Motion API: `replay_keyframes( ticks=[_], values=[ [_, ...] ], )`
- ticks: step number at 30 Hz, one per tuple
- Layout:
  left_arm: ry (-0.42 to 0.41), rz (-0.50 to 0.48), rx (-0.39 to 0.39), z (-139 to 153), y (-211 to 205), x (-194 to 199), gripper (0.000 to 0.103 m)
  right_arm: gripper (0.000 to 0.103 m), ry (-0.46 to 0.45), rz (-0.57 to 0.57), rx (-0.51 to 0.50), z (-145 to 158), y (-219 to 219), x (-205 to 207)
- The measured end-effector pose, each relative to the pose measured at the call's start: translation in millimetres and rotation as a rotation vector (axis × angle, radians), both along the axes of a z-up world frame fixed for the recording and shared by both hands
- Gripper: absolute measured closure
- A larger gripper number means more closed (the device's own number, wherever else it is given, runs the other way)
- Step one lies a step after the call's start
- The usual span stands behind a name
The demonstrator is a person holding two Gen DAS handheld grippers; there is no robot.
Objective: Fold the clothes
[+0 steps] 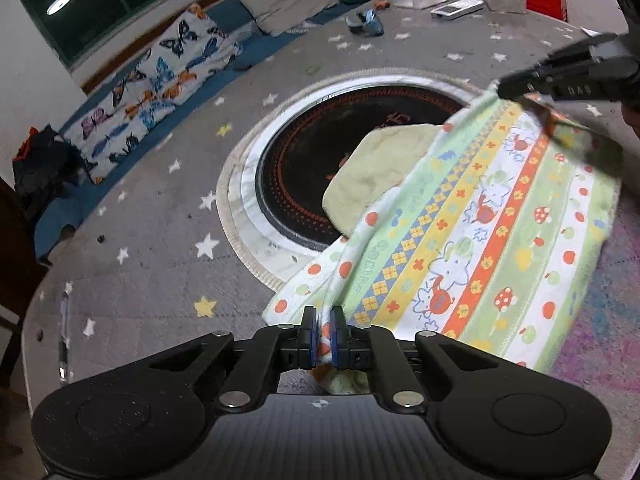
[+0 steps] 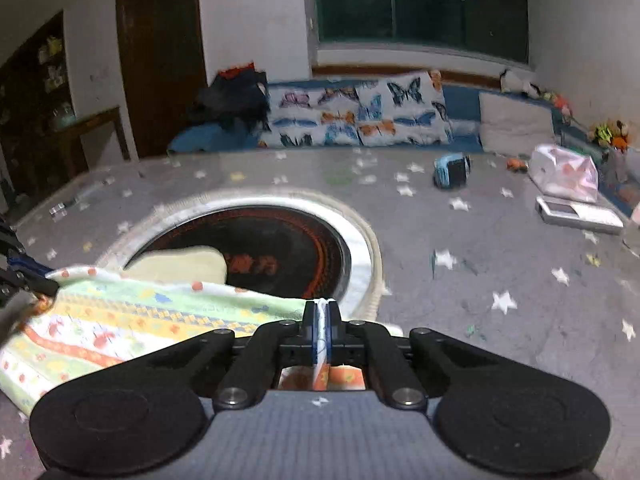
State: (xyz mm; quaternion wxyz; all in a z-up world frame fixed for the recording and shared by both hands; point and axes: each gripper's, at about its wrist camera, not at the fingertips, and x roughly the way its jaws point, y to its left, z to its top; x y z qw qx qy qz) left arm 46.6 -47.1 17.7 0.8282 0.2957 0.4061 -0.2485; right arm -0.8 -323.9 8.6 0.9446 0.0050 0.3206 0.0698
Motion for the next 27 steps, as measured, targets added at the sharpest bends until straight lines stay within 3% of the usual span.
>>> replay_keyframes(
  ticks=[5, 9, 15, 23, 27],
  values=[
    [-0.022, 0.06, -0.011, 4.3, 7.3, 6.3, 0.079, 0.095, 0.039, -0.007, -0.018, -6.0, -0.2, 5.2],
    [-0.056, 0.138, -0.025, 16.1, 18.5, 12.2, 0.08, 0.095, 0.013, 0.017, -0.03, 9.9, 1.7, 2.9],
    [0.0, 0.102, -0.221, 30.8, 0.1, 5.7, 0.087, 0.094, 0.056, 0.184, 0.119, 17.6, 27.5, 22.2],
    [0.047, 0.123, -0.233, 2.5, -27.9, 21.7, 0.087, 0.095, 0.102, 0.236, 0.059, -5.2, 60.4, 45.8],
    [0.018, 0.094, -0.265, 17.0, -29.9, -1.9, 0.087, 0.093, 0.086, 0.264, 0.036, 4.9, 58.9, 32.7]
  ],
)
